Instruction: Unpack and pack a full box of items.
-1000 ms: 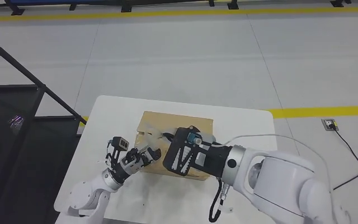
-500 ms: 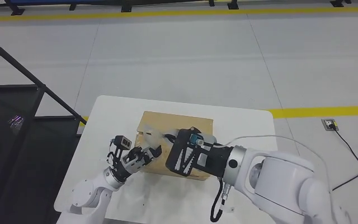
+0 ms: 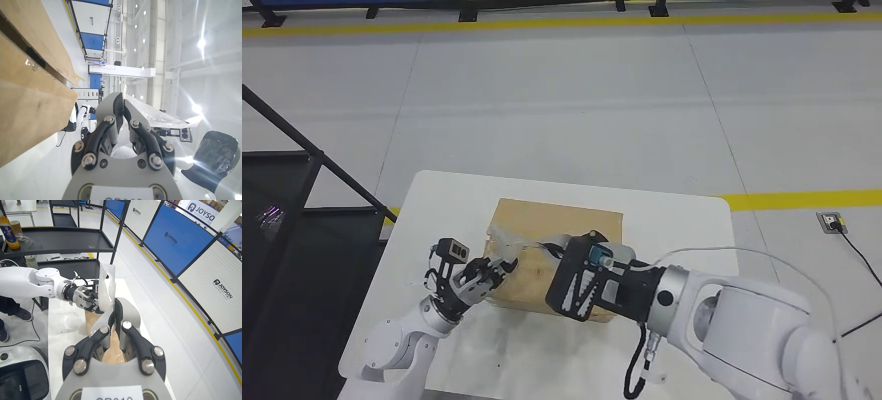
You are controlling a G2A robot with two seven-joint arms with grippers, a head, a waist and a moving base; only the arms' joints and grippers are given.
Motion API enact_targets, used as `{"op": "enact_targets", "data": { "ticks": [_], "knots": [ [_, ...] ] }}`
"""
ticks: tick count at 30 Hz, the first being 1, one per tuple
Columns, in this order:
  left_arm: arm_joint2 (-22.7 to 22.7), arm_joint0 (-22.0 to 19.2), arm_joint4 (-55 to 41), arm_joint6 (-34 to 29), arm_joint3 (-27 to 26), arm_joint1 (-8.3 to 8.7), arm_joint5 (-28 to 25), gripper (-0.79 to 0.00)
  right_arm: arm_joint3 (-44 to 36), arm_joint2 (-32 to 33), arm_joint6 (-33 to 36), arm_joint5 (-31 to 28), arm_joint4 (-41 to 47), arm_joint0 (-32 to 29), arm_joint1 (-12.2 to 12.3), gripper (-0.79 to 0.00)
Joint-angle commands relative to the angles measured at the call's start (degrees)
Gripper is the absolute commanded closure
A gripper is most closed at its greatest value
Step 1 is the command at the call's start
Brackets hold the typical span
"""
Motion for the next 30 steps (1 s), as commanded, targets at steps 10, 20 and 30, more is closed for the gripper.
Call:
{"op": "enact_targets", "data": {
  "ticks": [10, 20, 30],
  "knots": [
    [-1.95, 1.16, 5.3, 6.99, -2.31, 0.18, -2.69, 0.0, 0.83, 0.05, 2.59, -1.57, -0.66, -0.87, 0.37, -0.28],
    [-6.21, 3.23, 11.05, 14.44, -5.41, 0.58, -3.25, 0.0, 4.44, -1.05, 7.93, 0.28, -4.06, -0.63, 0.51, -0.785],
    [-8.81, 4.06, 13.37, 15.36, -6.11, 0.98, -2.3, 0.0, 6.47, 0.9, 9.47, 2.68, -6.55, -2.1, 0.86, -0.785]
  ]
}}
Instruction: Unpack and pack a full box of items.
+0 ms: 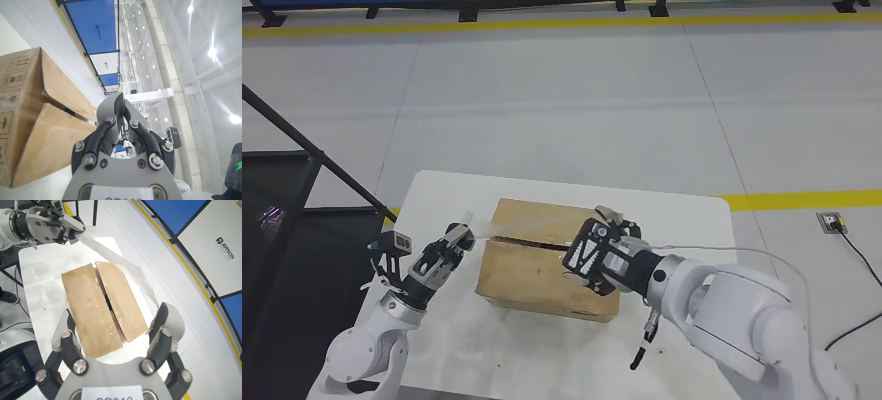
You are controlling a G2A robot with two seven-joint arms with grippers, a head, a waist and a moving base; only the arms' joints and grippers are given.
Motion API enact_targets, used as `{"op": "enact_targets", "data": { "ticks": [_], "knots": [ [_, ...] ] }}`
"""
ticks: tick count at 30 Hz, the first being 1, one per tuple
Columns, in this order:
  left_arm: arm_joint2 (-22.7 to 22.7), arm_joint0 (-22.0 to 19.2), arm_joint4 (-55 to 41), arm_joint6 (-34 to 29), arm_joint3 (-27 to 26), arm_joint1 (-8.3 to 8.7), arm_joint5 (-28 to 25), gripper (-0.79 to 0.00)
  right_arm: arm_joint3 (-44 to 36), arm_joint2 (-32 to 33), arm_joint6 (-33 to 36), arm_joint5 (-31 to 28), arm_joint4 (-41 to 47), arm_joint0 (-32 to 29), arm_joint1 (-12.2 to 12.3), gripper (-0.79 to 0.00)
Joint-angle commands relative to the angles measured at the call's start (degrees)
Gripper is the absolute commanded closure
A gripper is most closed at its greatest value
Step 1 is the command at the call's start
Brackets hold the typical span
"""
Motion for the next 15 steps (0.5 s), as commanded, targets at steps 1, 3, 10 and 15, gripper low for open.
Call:
{"op": "enact_targets", "data": {
  "ticks": [1, 3, 10, 15],
  "knots": [
    [-0.11, 0.13, 0.69, 0.43, 0.16, 0.03, 0.05, 0.0, 0.46, 0.4, 0.56, 0.73, -0.62, -0.38, 0.07, -0.785],
    [-0.1, 0.11, 1.82, 1.15, 0.43, 0.04, 0.03, 0.0, 0.75, 0.62, 0.9, 1.38, -1.18, -0.73, 0.12, -0.785],
    [2.04, -0.89, 6.62, 4.4, 1.45, -0.15, -0.08, 0.0, 3.07, 2.79, -1.56, 1.78, -1.13, -2.48, 0.4, -0.785],
    [4.34, -2.54, 8.9, 5.1, 2.6, -0.37, 0.32, 0.0, 4.54, 3.74, -5.12, 0.41, 2.26, -4.0, 0.5, -0.785]
  ]
}}
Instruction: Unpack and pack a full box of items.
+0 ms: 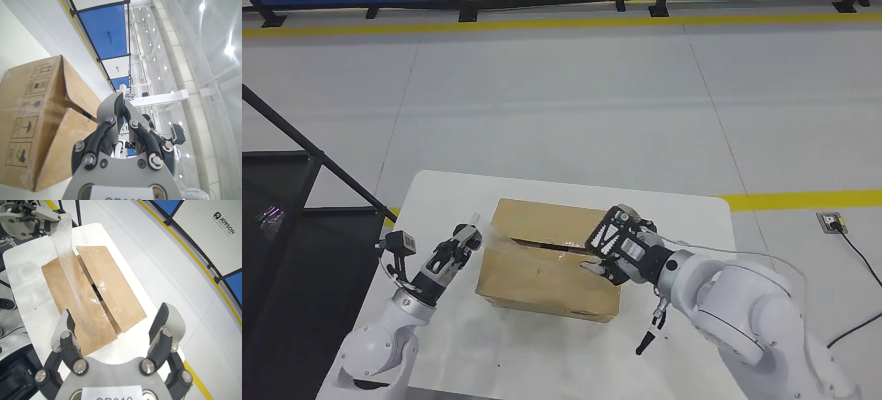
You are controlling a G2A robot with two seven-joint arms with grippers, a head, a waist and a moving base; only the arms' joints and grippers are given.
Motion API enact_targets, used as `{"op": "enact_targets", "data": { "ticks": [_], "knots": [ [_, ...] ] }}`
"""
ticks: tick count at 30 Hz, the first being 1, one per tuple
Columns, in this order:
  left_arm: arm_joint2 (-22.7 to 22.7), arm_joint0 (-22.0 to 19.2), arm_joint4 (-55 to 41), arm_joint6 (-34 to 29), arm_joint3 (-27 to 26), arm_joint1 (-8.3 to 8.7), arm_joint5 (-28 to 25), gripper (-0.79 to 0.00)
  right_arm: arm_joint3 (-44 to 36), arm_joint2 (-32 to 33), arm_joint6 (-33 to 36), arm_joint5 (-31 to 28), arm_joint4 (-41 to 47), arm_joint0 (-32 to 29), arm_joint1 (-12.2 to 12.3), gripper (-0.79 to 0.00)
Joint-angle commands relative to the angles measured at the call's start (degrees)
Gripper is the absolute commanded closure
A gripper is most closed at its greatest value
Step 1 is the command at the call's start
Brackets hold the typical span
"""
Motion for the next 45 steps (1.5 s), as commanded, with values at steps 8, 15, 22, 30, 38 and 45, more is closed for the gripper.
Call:
{"op": "enact_targets", "data": {
  "ticks": [8, 15, 22, 30, 38, 45],
  "knots": [
    [2.09, -1.48, 1.64, 1.58, 0.03, -0.31, -0.2, 0.0, 9.19, 1.01, -6.89, -16.06, 23.63, 0.53, 0.22, -0.785],
    [1.57, -0.5, -0.44, 1.99, -0.39, -0.41, -1.91, 0.0, 12.63, 0.97, -1.46, -18.05, 30.68, 2.07, 0.73, -0.785],
    [1.66, -0.42, -0.16, 2.04, -0.4, -0.46, -2.35, 0.0, 13.24, -0.55, -0.26, -14.65, 28.32, 1.25, 0.76, -0.785],
    [1.58, 0.04, -0.19, 1.96, -0.74, -0.5, -2.73, 0.0, 22.53, -6.2, 9.22, -9.52, 35.96, 6.92, 0.12, -0.785],
    [1.55, 0.28, -0.35, 1.34, -1.03, -0.52, -3.08, 0.0, 26.53, -9.39, 10.96, -7.08, 37.3, 10.38, -0.38, -0.326],
    [1.5, 0.4, -0.46, 1.14, -1.19, -0.54, -3.19, 0.0, 28.4, -11.72, 11.17, -6.74, 38.34, 12.59, -0.84, -0.243]
  ]
}}
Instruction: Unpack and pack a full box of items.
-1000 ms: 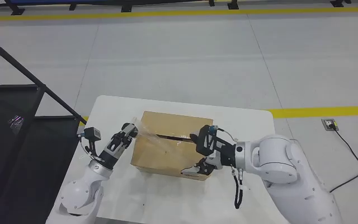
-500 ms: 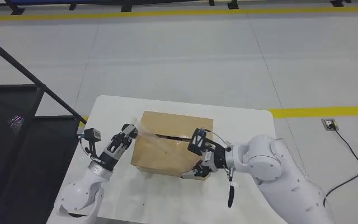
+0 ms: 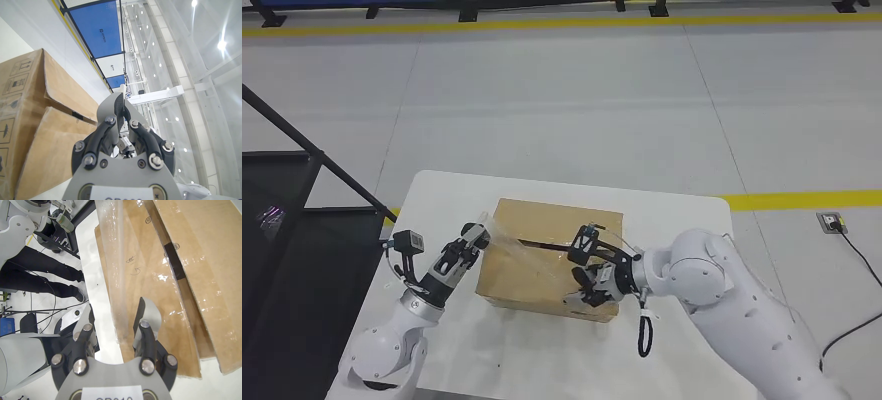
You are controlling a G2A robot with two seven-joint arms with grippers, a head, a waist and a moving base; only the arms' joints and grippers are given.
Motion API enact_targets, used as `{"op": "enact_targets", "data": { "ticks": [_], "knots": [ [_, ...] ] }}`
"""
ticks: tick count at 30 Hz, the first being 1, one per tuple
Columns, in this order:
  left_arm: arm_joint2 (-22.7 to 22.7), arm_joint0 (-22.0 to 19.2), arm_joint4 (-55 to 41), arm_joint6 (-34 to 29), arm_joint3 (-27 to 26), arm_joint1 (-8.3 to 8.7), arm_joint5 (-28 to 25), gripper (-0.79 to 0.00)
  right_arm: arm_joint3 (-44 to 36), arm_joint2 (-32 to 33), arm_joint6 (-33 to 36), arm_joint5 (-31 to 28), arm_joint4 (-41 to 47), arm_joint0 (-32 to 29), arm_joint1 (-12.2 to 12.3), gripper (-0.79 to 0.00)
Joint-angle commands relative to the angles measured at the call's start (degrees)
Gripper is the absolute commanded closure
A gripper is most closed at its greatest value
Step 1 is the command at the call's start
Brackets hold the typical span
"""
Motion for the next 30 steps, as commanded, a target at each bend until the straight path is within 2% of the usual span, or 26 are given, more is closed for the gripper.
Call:
{"op": "enact_targets", "data": {
  "ticks": [1, 8, 12, 16, 20, 25, 30],
  "knots": [
    [0.01, 0.03, -0.08, 0.01, -0.02, -0.02, -0.13, 0.0, 0.67, -0.52, 0.22, 0.07, 0.28, 0.72, -0.1, -0.24],
    [-0.14, 0.12, -0.53, -0.06, -0.1, -0.05, -0.53, 0.0, 1.3, -2.23, 0.85, 3.13, -0.91, 2.29, -0.39, -0.12],
    [-0.3, 0.2, -0.63, -0.2, -0.11, -0.05, -0.7, 0.0, 1.4, -2.72, 0.57, 3.77, -1.51, 2.83, -0.46, 0.0],
    [-0.69, 0.57, -0.37, 0.12, -0.25, -0.03, -1.01, 0.0, -0.41, -2.46, -0.92, 4.77, -4.04, 3.1, -0.34, 0.0],
    [-1.24, 1.35, 1.61, 2.37, -0.99, -0.05, -1.84, 0.0, -4.48, -1.74, 0.01, 8.96, -9.46, 3.6, 0.02, 0.0],
    [-0.83, 2.59, 6.91, 5.81, -2.31, -0.13, -1.49, 0.0, -7.52, -2.23, 5.37, 12.9, -12.23, 6.2, -0.01, 0.0],
    [0.14, 3.42, 9.22, 8.6, -3.08, -0.36, -0.45, 0.0, -5.2, -5.12, 9.81, 14.23, -10.18, 11.72, -1.17, 0.0]
  ]
}}
